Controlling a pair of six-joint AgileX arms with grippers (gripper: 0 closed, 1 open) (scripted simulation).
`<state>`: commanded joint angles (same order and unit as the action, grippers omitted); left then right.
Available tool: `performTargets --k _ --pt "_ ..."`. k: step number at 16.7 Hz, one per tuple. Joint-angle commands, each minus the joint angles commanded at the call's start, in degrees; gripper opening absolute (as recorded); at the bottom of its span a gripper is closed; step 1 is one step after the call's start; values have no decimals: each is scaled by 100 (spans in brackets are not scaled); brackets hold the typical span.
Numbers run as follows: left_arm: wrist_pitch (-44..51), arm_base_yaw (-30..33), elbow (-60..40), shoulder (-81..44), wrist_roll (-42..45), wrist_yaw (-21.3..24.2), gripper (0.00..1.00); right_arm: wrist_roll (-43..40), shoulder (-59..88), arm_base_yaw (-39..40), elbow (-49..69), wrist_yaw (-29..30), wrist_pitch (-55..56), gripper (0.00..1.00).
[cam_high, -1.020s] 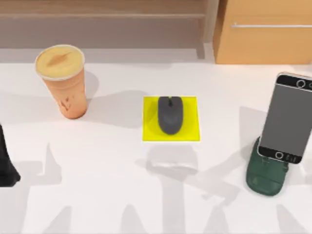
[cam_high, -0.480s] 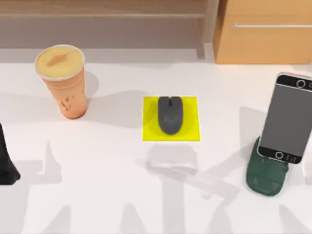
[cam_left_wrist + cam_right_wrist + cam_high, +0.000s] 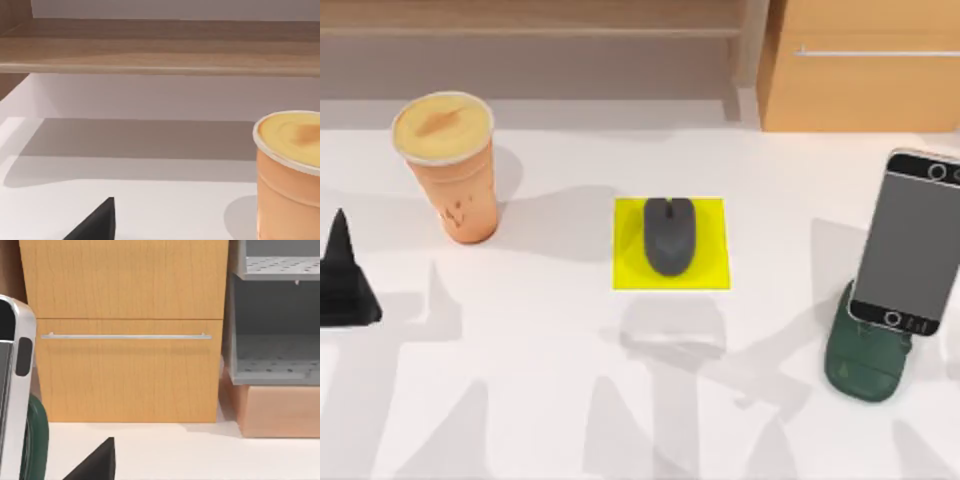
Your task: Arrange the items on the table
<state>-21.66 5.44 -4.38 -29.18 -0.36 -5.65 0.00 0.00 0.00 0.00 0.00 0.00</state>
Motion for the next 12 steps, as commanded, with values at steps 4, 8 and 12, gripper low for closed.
performTargets --k 4,8,12 --pt "-1527 482 -318 -2192 -22 -274 100 0 0 0 0 0 0 100" --pt "-3130 980 -681 -4522 -51 -527 100 0 0 0 0 0 0 100" --pt "-4635 1357 -1098 -6624 -84 -770 100 0 0 0 0 0 0 100"
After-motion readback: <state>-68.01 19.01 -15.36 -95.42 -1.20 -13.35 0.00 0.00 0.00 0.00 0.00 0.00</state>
